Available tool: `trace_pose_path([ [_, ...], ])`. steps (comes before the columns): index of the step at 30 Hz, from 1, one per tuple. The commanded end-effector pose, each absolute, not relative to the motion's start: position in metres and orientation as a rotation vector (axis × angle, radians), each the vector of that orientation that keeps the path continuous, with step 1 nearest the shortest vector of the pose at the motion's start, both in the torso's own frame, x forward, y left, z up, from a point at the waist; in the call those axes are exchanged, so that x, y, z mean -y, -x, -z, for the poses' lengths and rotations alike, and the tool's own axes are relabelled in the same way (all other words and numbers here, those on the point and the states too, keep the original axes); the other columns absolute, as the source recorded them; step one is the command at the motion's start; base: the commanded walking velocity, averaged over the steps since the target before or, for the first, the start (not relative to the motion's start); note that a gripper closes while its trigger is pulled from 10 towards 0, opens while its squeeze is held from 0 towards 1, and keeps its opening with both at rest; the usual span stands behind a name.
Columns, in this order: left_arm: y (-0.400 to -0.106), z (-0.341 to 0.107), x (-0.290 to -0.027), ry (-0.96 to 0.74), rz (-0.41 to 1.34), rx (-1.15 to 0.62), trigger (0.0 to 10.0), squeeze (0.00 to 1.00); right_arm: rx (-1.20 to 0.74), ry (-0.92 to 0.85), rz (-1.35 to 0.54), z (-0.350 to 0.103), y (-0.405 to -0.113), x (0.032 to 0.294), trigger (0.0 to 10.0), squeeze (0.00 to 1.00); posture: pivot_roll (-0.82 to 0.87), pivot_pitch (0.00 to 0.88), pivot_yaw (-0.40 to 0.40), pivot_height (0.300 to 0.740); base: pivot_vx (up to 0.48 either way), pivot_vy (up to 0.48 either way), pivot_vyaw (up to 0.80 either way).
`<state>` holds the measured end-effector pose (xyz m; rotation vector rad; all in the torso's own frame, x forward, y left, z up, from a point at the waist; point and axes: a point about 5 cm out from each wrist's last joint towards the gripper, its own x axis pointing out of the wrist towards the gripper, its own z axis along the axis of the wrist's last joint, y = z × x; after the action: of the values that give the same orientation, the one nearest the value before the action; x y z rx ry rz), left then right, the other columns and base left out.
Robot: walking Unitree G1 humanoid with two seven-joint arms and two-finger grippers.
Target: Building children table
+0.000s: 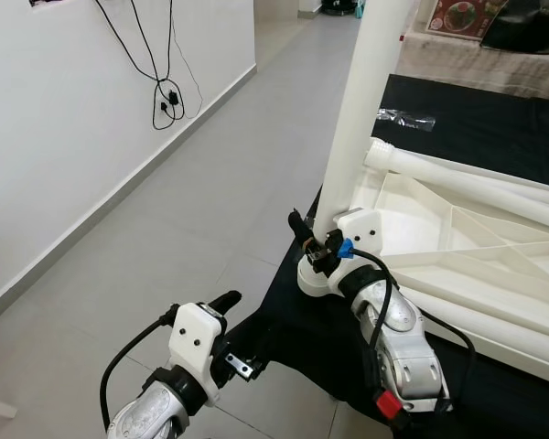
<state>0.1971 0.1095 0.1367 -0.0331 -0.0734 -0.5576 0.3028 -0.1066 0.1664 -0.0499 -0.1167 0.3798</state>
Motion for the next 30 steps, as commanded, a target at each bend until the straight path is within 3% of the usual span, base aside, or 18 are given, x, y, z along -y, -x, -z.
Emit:
trace_pose_path([
  [1, -0.197, -0.132, -0.11, 0.016, 0.553, 0.064, 10.0, 0.0, -0.046, 0.063, -0.271, -0.133, -0.304, 0.13, 0.0, 0.0, 0.06, 0.174, -0.011, 0.74, 0.0, 0.0, 0.0],
  [3, -0.197, -0.132, -0.111, 0.013, 0.546, 0.069, 10.0, 0.0, -0.05, 0.063, -0.281, -0.132, -0.305, 0.13, 0.0, 0.0, 0.06, 0.172, -0.009, 0.74, 0.0, 0.0, 0.0],
  [4, -0.197, -0.131, -0.111, 0.009, 0.537, 0.08, 10.0, 0.0, -0.046, 0.093, -0.285, -0.134, -0.308, 0.132, 10.0, 0.0, 0.06, 0.174, -0.013, 0.74, 0.0, 0.0, 0.0],
  [6, -0.197, -0.13, -0.111, 0.005, 0.529, 0.088, 10.0, 0.0, -0.006, 0.1, -0.3, -0.141, -0.312, 0.137, 10.0, 0.0, 0.07, 0.174, -0.015, 0.74, 0.0, 0.0, 0.0],
  [7, -0.197, -0.13, -0.111, 0.004, 0.525, 0.092, 10.0, 0.0, 0.018, 0.124, -0.347, -0.147, -0.317, 0.139, 10.0, 0.95, 0.07, 0.174, -0.015, 0.74, 0.0, 0.0, 0.0],
  [8, -0.197, -0.13, -0.111, 0.004, 0.525, 0.092, 10.0, 0.0, 0.018, 0.124, -0.347, -0.147, -0.317, 0.139, 10.0, 0.95, 0.07, 0.174, -0.015, 0.74, 0.0, 0.0, 0.0],
  [9, -0.197, -0.129, -0.111, 0.002, 0.523, 0.095, 10.0, 0.0, 0.046, 0.087, -0.471, -0.156, -0.324, 0.14, 10.0, 1.0, 0.07, 0.167, -0.013, 0.74, 0.0, 0.0, 0.0],
  [12, -0.197, -0.129, -0.11, 0.003, 0.525, 0.099, 10.0, 0.0, 0.084, 0.049, -0.673, -0.177, -0.328, 0.141, 10.0, 1.0, 0.07, 0.169, -0.012, 0.74, 0.0, 0.0, 0.0],
  [15, -0.197, -0.129, -0.11, 0.003, 0.527, 0.101, 10.0, 0.0, 0.088, 0.06, -0.747, -0.185, -0.33, 0.144, 10.0, 1.0, 0.07, 0.168, -0.014, 0.74, 0.0, 0.0, 0.0],
  [16, -0.198, -0.128, -0.109, 0.008, 0.533, 0.103, 10.0, 0.0, 0.071, 0.2, -0.899, -0.193, -0.334, 0.144, 10.0, 1.0, 0.07, 0.167, -0.017, 0.74, 0.0, 0.0, 0.0],
  [17, -0.198, -0.128, -0.109, 0.008, 0.533, 0.103, 10.0, 0.0, 0.071, 0.2, -0.899, -0.193, -0.334, 0.144, 10.0, 1.0, 0.07, 0.167, -0.017, 0.74, 0.0, 0.0, 0.0],
  [18, -0.198, -0.128, -0.108, 0.009, 0.534, 0.104, 10.0, 0.0, 0.065, 0.239, -0.93, -0.193, -0.336, 0.144, 10.0, 0.45, 0.07, 0.167, -0.017, 0.74, 0.0, 0.0, 0.0],
  [20, -0.197, -0.128, -0.108, 0.008, 0.535, 0.105, 10.0, 0.0, 0.061, 0.226, -0.997, -0.197, -0.337, 0.14, 10.0, 0.45, 0.07, 0.165, -0.02, 0.74, 0.0, 0.0, 0.0],
  [21, -0.197, -0.128, -0.108, 0.009, 0.536, 0.105, 10.0, 0.0, 0.059, 0.203, -1.074, -0.202, -0.342, 0.134, 10.0, 0.0, 0.08, 0.164, -0.023, 0.74, 0.0, 0.0, 0.0],
  [23, -0.196, -0.127, -0.106, 0.009, 0.536, 0.106, 10.0, 0.0, 0.07, 0.153, -1.182, -0.215, -0.353, 0.123, 10.0, 0.0, 0.09, 0.161, -0.027, 0.74, 0.0, 0.0, 0.0],
  [29, -0.196, -0.126, -0.106, 0.003, 0.532, 0.111, 10.0, 0.0, 0.101, 0.074, -1.236, -0.228, -0.366, 0.107, 10.0, 0.0, 0.11, 0.16, -0.033, 0.74, 0.0, 0.0, 0.0],
  [30, -0.195, -0.126, -0.106, 0.001, 0.531, 0.112, 10.0, 0.0, 0.102, 0.043, -1.264, -0.23, -0.368, 0.103, 0.0, 0.0, 0.12, 0.157, -0.034, 0.74, 0.0, 0.0, 0.0],
])
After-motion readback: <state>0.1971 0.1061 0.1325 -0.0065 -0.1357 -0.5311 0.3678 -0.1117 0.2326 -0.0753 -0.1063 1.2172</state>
